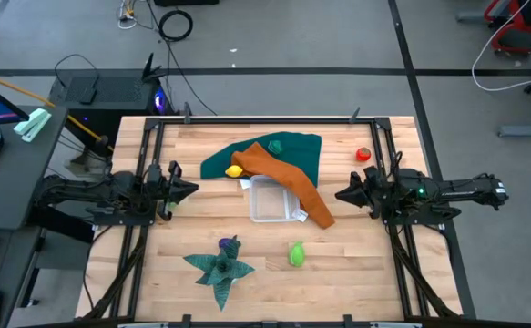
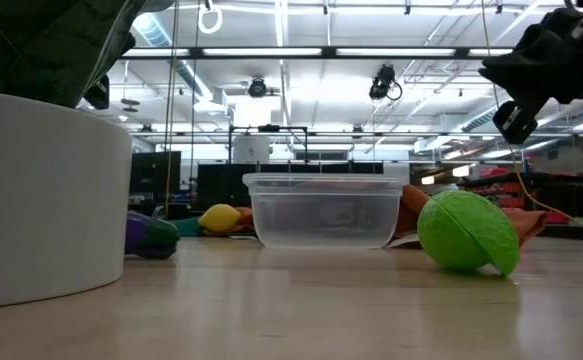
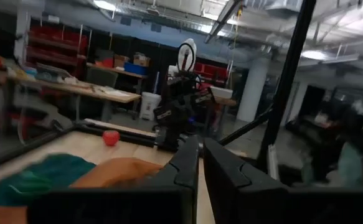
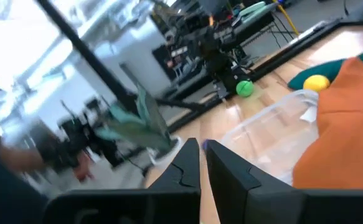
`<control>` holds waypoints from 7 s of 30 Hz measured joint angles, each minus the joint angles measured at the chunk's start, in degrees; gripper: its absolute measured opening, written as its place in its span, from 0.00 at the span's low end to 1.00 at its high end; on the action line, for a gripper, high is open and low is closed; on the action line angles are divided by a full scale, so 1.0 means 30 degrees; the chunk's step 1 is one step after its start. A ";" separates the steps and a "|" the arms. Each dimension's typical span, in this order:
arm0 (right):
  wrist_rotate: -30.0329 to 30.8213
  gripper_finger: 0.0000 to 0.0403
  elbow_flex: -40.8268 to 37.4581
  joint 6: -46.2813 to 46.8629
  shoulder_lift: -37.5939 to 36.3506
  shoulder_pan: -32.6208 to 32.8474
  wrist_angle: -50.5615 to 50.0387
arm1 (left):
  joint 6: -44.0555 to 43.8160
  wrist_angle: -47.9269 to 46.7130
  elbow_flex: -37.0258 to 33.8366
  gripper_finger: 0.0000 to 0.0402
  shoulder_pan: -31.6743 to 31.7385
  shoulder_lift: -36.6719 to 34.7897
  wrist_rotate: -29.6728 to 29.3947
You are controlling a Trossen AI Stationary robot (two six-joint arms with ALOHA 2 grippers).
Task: Pick and placing Produce into tupperware
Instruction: Put the tomato into the transparent bin
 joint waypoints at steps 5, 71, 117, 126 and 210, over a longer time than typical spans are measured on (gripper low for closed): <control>0.0312 0.00 -0.0001 0.3233 0.0006 -0.0005 0.0683 | -0.3076 0.0038 0.0004 0.07 0.0000 -0.0003 -0.0002; 0.5972 0.00 0.8039 0.0476 0.4995 -0.4632 -0.2802 | -0.4647 0.0892 0.3107 0.08 0.2632 0.0003 -0.5575; 0.6883 0.01 2.5543 -0.4206 1.3885 -0.8000 -2.1755 | -0.1816 -1.9037 1.8524 0.08 0.6652 1.4687 0.1139; 0.6462 0.01 2.5536 -0.4656 1.4311 -0.9680 -2.6342 | -0.4396 -1.8091 1.8524 0.05 0.6652 1.6810 0.1747; 0.5853 0.87 1.6058 -0.1018 2.4508 -1.7958 -2.1778 | -0.1664 -2.1058 2.2386 0.09 1.0826 1.9543 0.0808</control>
